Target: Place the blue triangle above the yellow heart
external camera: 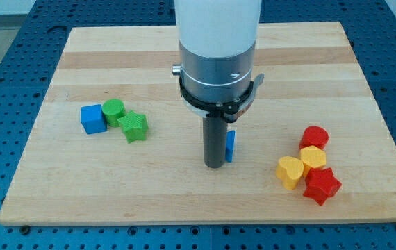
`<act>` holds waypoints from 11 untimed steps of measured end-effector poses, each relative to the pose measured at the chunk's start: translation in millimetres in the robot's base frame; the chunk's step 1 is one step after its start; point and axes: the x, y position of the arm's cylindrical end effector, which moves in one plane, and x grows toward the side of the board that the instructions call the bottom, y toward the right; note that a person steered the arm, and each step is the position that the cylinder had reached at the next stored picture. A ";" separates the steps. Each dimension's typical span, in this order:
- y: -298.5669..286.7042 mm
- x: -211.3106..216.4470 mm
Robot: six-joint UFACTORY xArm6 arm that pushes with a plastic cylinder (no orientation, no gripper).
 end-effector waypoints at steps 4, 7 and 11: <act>25.2 -37.7; 26.7 -38.0; 81.2 -11.9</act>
